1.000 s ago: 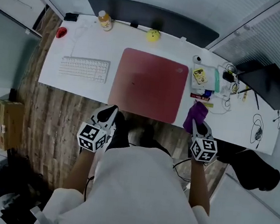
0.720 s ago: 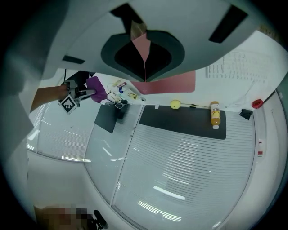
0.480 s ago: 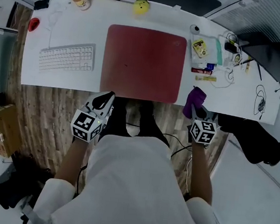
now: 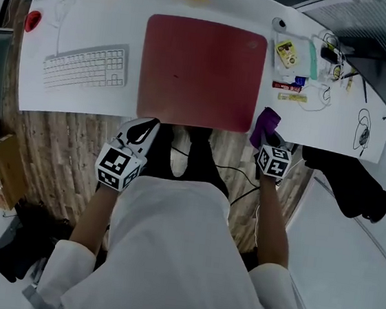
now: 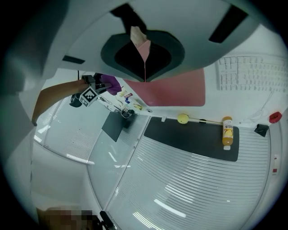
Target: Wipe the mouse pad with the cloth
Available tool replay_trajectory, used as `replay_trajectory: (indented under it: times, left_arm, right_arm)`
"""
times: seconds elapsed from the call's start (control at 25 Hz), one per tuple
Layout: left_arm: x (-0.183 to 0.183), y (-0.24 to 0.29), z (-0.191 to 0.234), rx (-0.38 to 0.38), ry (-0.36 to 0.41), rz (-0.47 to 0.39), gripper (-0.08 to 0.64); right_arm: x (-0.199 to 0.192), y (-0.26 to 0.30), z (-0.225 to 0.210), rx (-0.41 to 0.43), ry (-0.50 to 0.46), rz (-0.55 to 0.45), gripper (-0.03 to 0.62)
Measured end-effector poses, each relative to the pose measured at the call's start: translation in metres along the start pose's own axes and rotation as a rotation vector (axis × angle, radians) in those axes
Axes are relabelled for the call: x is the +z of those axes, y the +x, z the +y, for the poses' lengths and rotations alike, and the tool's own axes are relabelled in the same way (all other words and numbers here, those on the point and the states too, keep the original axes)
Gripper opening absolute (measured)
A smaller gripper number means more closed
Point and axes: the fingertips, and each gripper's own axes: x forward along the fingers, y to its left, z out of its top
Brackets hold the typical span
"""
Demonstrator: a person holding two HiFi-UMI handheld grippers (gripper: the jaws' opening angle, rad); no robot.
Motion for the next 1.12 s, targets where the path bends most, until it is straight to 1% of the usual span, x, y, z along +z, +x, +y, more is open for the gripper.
replay_trajectory:
  times: [0.24,0.44,0.68,1.0,1.12]
  left_arm:
    - [-0.012,-0.011,0.013,0.007,-0.024,0.01,0.02]
    - [-0.016,-0.022,0.028,0.03,-0.035,0.0,0.02]
    - [-0.021,-0.038,0.042,0.055,-0.051,-0.018,0.02]
    - [-0.034,-0.05,0.056,0.073,-0.08,-0.028,0.02]
    - [-0.036,-0.054,0.06,0.081,-0.09,-0.039,0.02]
  right_arm:
    - [-0.015,0.03,0.012,-0.072,-0.082,0.078,0.075]
    - [-0.021,0.045,0.029,-0.087,-0.068,0.103,0.075]
    - [-0.022,0.06,0.062,-0.054,0.001,0.103,0.075]
    - [-0.011,0.07,0.141,0.058,-0.093,0.104,0.075]
    - [-0.006,0.073,0.17,0.098,-0.113,0.101,0.075]
